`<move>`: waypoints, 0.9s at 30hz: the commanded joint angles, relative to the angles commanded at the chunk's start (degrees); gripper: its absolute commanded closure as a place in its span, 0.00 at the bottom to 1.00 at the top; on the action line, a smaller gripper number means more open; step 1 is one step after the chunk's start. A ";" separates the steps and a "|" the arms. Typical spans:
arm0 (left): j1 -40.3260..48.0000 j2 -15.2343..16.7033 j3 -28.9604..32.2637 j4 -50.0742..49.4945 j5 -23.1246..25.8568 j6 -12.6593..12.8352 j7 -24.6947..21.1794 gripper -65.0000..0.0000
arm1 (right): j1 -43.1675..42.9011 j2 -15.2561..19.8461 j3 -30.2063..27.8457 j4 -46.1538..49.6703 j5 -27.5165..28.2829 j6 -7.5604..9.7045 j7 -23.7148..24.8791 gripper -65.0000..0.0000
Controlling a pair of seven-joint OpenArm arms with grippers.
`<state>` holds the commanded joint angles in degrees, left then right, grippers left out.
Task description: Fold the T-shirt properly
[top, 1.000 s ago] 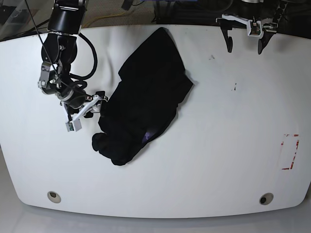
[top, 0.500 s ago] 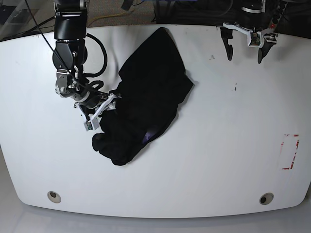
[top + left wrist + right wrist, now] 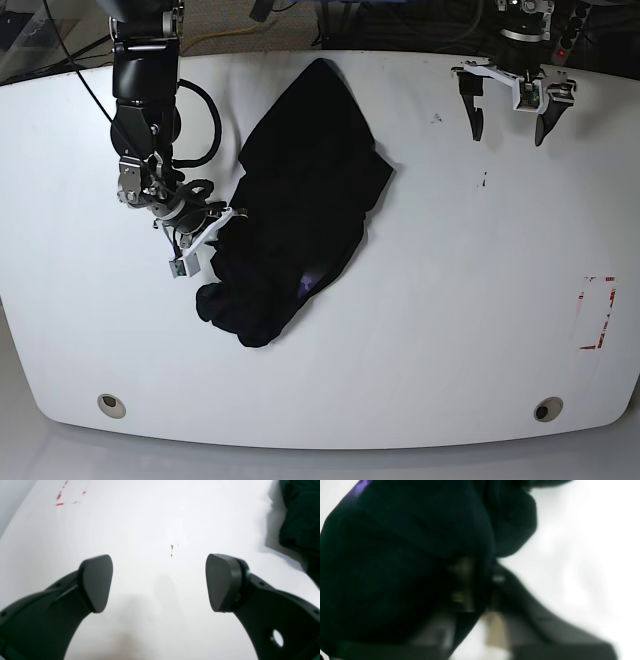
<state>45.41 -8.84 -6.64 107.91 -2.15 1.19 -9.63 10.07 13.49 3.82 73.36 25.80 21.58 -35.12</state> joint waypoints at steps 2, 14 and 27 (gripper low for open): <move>-0.09 -1.14 0.53 -0.18 0.00 0.00 0.00 0.17 | -0.26 0.09 0.00 3.34 0.00 0.00 -0.26 1.00; -3.25 -5.98 11.87 0.18 0.00 0.00 8.09 0.16 | 9.23 5.27 -0.09 22.07 0.53 1.14 -9.49 1.00; -16.79 -5.80 20.84 -1.23 0.00 0.00 15.91 0.16 | 31.12 9.23 -0.18 24.53 0.18 11.52 -13.19 1.00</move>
<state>28.62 -14.64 14.20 106.68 -2.15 1.19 6.29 41.19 22.73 3.65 97.89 25.98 33.10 -48.31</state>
